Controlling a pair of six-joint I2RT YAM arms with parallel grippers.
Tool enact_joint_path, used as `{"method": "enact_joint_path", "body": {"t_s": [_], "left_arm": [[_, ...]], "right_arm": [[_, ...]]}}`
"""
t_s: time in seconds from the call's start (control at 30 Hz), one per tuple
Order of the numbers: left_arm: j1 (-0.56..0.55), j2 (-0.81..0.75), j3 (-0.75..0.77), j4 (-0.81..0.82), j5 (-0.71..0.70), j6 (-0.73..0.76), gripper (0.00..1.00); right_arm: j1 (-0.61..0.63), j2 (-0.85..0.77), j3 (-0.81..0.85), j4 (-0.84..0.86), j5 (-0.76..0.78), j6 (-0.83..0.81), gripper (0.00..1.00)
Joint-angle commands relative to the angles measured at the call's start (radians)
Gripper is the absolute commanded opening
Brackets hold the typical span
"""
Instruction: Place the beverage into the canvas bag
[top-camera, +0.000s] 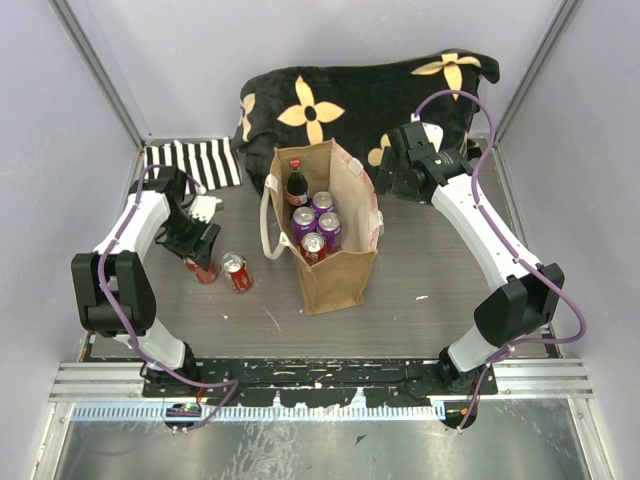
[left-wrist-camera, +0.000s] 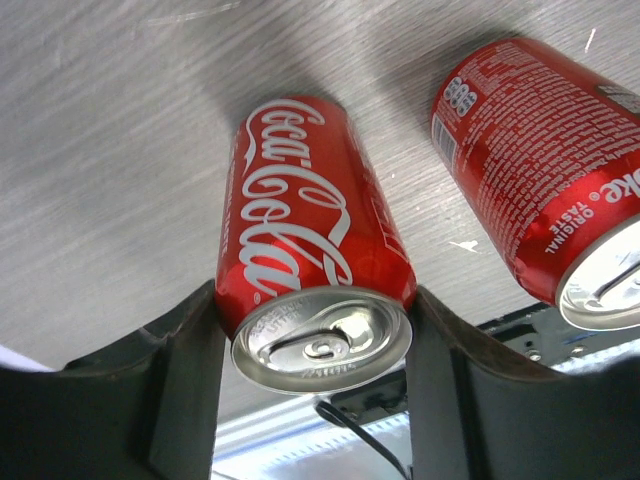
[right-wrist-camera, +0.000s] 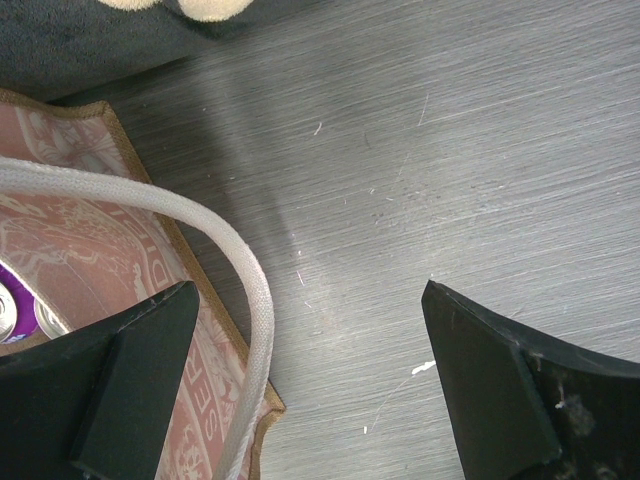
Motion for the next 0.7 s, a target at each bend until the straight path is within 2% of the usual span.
{"method": "enact_joint_path", "body": {"t_s": [0.0, 0.1, 0.2, 0.37, 0.47, 0.57, 0.67], "left_arm": [[-0.004, 0.002, 0.073, -0.012, 0.006, 0.0, 0.03], [-0.003, 0.003, 0.201, -0.015, -0.012, -0.021, 0.0], [-0.002, 0.031, 0.4, -0.021, -0.019, -0.058, 0.0], [-0.01, 0.196, 0.92, -0.095, 0.061, -0.222, 0.0], [-0.036, 0.291, 1.183, -0.125, 0.129, -0.315, 0.0], [-0.098, 0.328, 1.321, -0.1, 0.193, -0.363, 0.0], [-0.202, 0.292, 1.298, -0.017, 0.278, -0.369, 0.0]], "right_arm": [[-0.002, -0.054, -0.001, 0.042, 0.007, 0.015, 1.0], [-0.002, -0.051, 0.002, 0.043, 0.008, 0.013, 1.0], [-0.001, -0.048, 0.0, 0.045, 0.008, 0.009, 1.0], [-0.001, -0.045, -0.006, 0.054, 0.004, 0.007, 1.0], [-0.002, -0.051, -0.014, 0.053, 0.009, 0.011, 1.0], [-0.002, -0.059, -0.026, 0.054, 0.014, 0.017, 1.0], [-0.002, -0.072, -0.042, 0.052, 0.018, 0.027, 1.0]]}}
